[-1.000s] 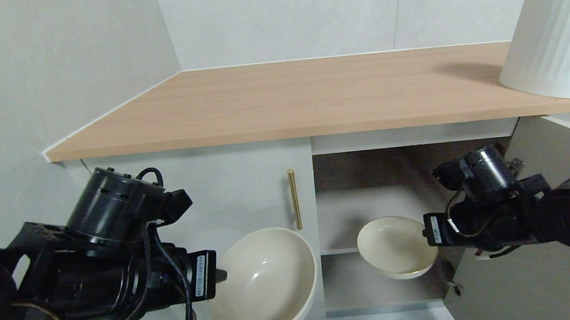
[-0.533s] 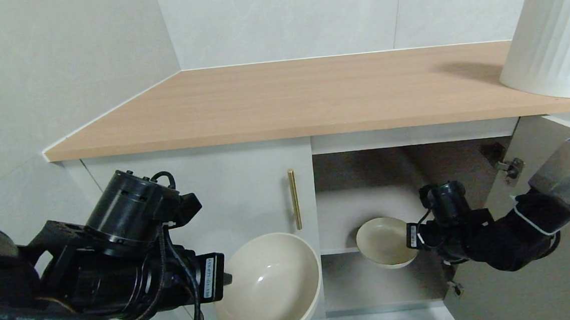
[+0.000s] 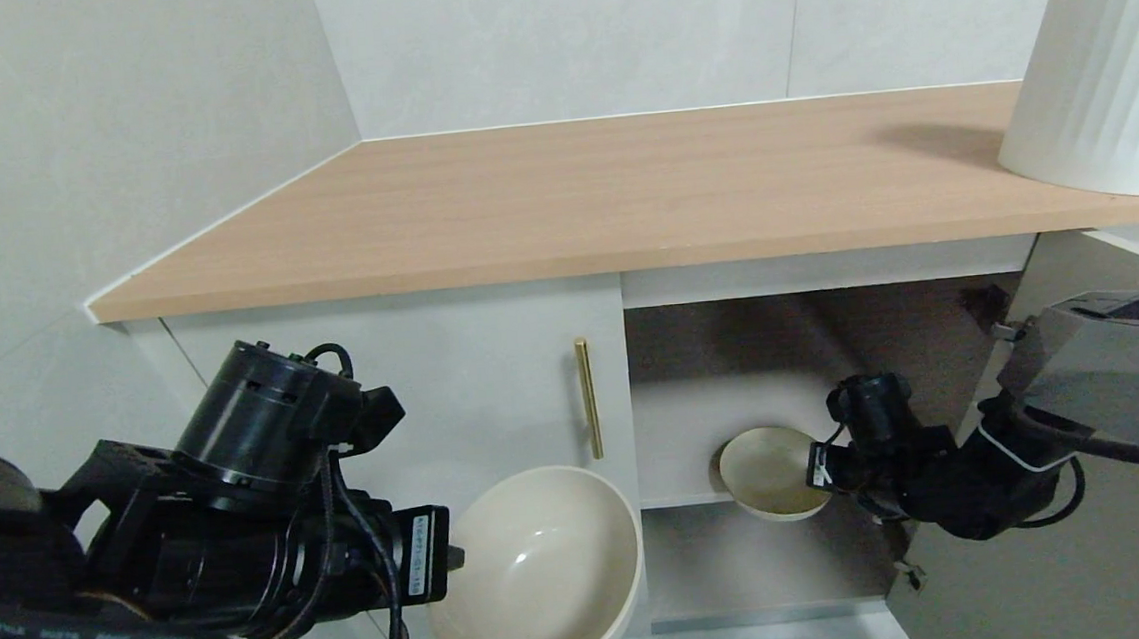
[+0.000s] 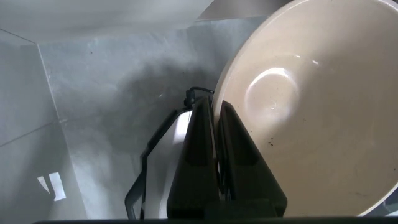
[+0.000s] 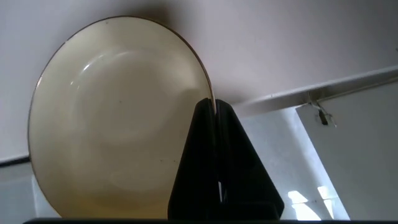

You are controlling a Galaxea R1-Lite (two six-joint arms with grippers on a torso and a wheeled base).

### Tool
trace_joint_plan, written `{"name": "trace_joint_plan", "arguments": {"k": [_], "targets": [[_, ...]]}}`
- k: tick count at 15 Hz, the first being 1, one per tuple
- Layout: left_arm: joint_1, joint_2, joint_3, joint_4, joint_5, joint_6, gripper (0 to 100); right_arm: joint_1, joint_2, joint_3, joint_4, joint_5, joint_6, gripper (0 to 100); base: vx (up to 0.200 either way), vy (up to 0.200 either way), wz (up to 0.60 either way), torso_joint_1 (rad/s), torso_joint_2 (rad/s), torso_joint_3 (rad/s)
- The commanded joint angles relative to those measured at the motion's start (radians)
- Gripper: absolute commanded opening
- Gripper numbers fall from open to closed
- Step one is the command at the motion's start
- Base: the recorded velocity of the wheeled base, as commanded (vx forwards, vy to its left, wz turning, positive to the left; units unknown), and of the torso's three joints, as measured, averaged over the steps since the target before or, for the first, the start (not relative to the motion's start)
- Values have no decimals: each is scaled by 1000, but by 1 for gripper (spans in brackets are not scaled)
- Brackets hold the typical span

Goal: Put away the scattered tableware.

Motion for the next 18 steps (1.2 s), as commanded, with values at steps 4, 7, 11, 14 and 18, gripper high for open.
{"name": "trace_joint_plan", "arguments": {"k": [4,7,11,14,18], "targets": [[-6,1,0,0,0,-1,0,-9,43,-59,2,-13,11,0,0,0,0,0,0,0],[-6,1,0,0,0,-1,0,-14,55,-85,0,-14,14,0,0,0,0,0,0,0],[-6,9,1,0,2,-2,0,-26,103,-178,13,-43,32,0,0,0,0,0,0,0],[-6,10,0,0,2,-2,0,-29,111,-197,14,-43,32,0,0,0,0,0,0,0],[-6,12,0,0,2,-2,0,-37,129,-224,16,-45,32,0,0,0,0,0,0,0]]}}
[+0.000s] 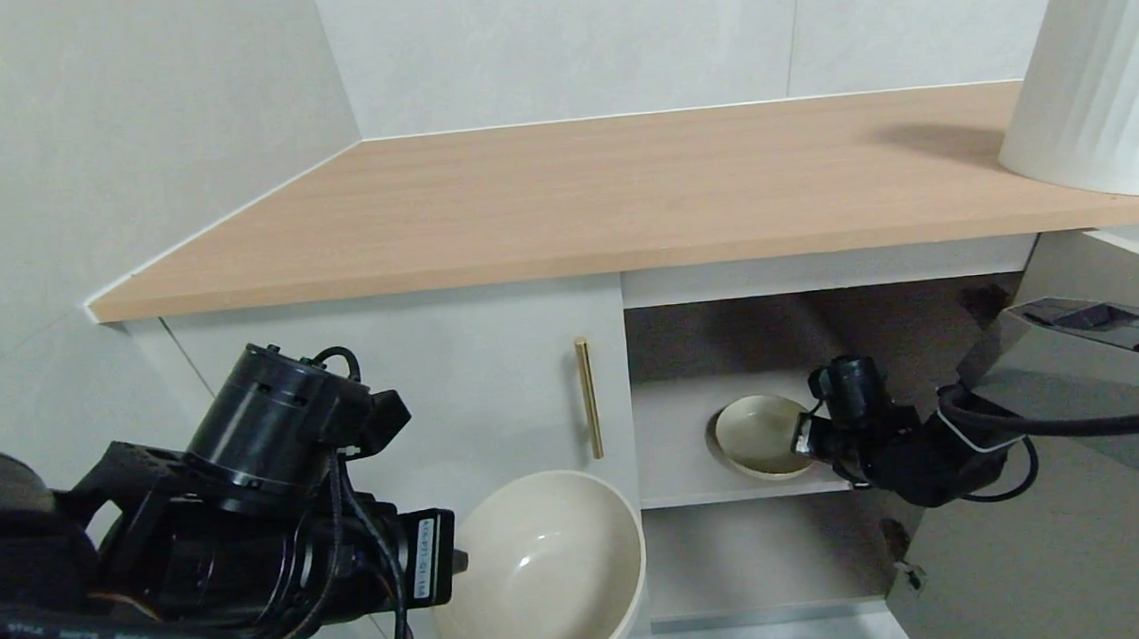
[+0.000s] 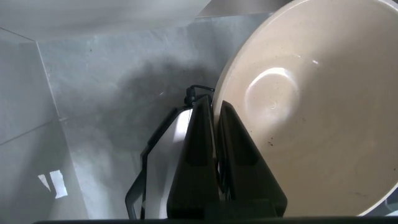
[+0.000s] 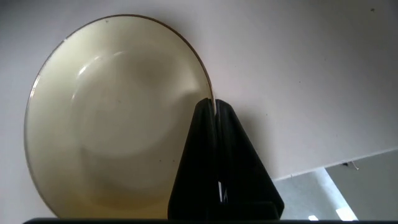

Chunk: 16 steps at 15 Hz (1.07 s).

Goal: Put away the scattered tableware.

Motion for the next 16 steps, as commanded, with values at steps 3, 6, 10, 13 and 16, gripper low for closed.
{"name": "trace_joint_plan", "arguments": {"k": [3,6,10,13,16], "targets": [[1,3,0,0,0,-1,0,-8,8,-14,-1,0,0,0,0,0,0,0,0,0],[1,3,0,0,0,-1,0,-8,7,-14,-3,0,0,100,0,0,0,0,0,0],[-1,13,6,0,0,-1,0,-8,-18,6,-3,-3,0,100,0,0,0,0,0,0],[-10,35,3,0,2,1,0,30,-240,149,28,81,-14,100,0,0,0,0,0,0],[-38,136,-9,-2,85,2,0,139,-438,236,208,215,-34,100,0,0,0,0,0,0]]}}
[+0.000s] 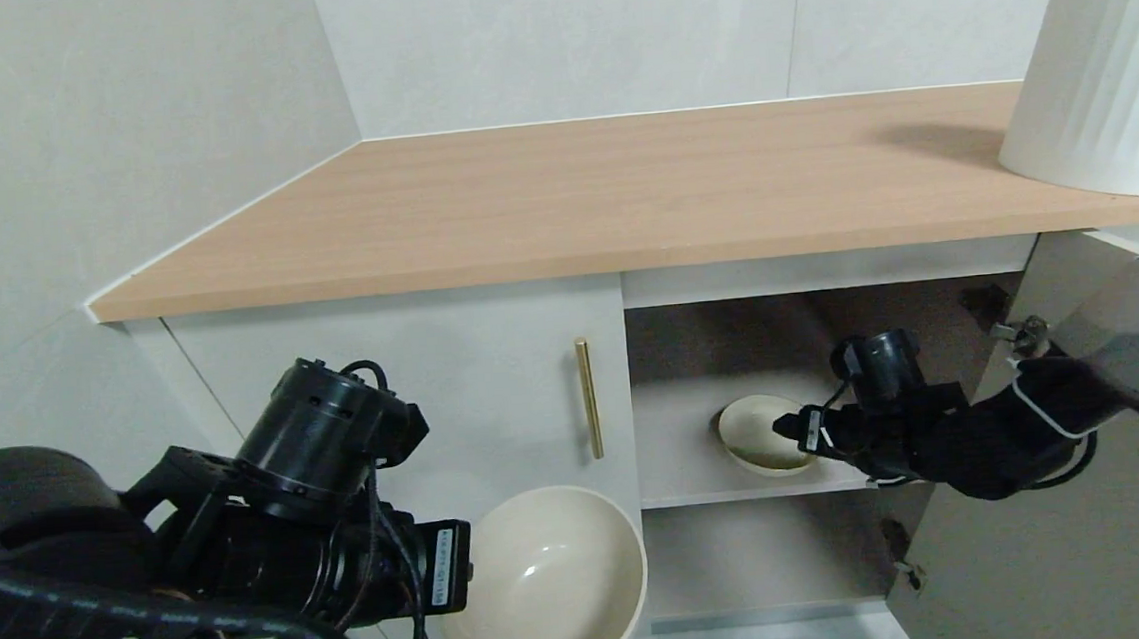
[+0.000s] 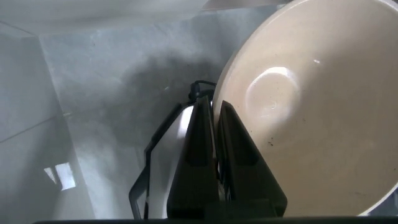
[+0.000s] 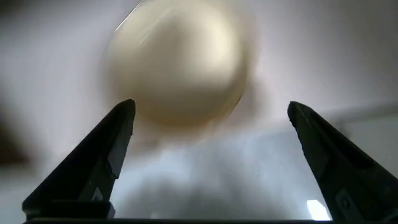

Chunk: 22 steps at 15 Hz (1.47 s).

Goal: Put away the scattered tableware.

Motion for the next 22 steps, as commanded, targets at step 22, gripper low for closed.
{"name": "trace_joint_plan", "arguments": {"k": [22], "targets": [[-191,204,-13,-101,121,31,0,446,-242,230,131,193,-114,100,0,0,0,0,0,0]]}}
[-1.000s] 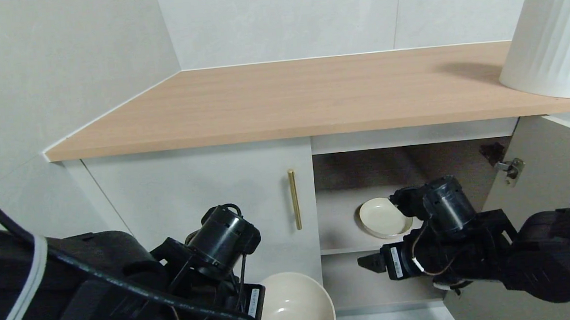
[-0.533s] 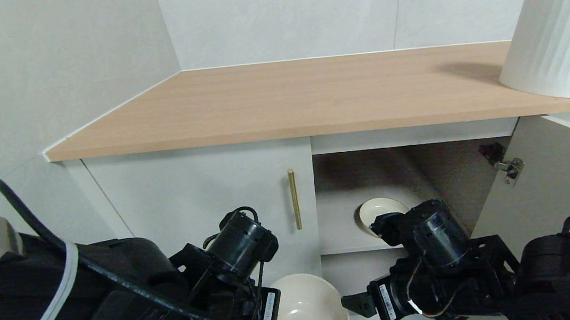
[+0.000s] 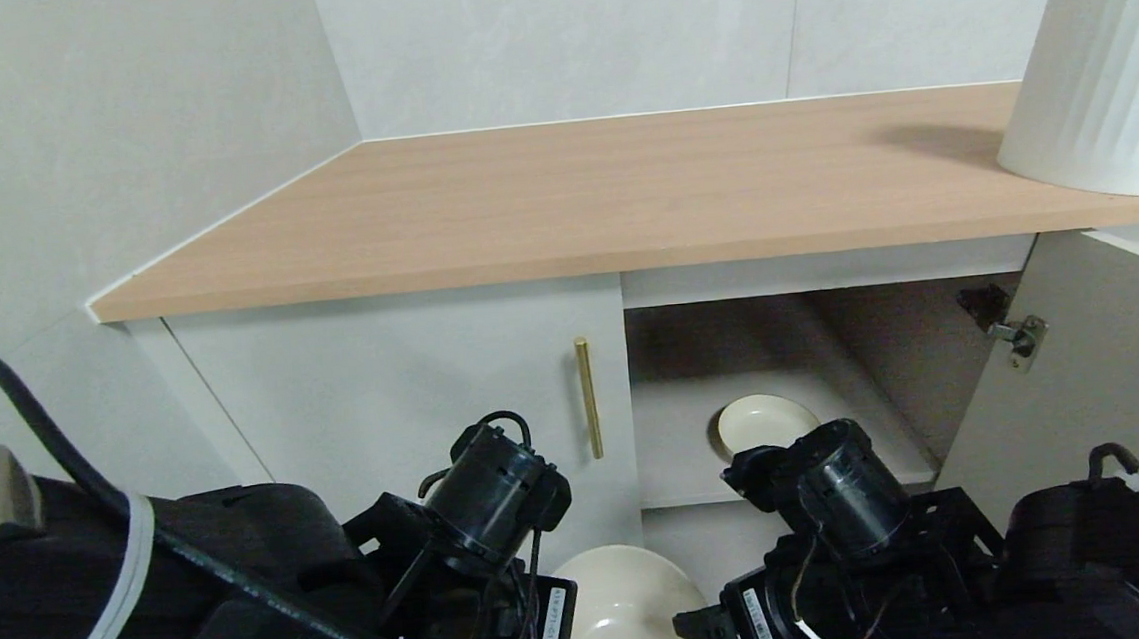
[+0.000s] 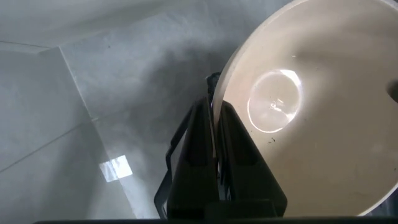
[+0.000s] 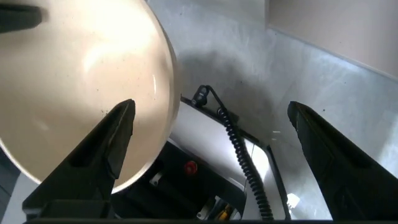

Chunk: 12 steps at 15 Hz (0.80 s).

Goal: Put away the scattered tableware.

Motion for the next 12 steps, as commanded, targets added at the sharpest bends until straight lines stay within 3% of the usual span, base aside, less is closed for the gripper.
{"name": "trace_joint_plan", "arguments": {"k": [1,12], "targets": [[-5,-5,-1,0,0,0,0,0,12,-2,-7,0,0,0,0,0,0,0,0,0],[-10,-14,-1,0,8,-2,0,2,16,5,-13,2,-3,0,0,0,0,0,0,0]]}}
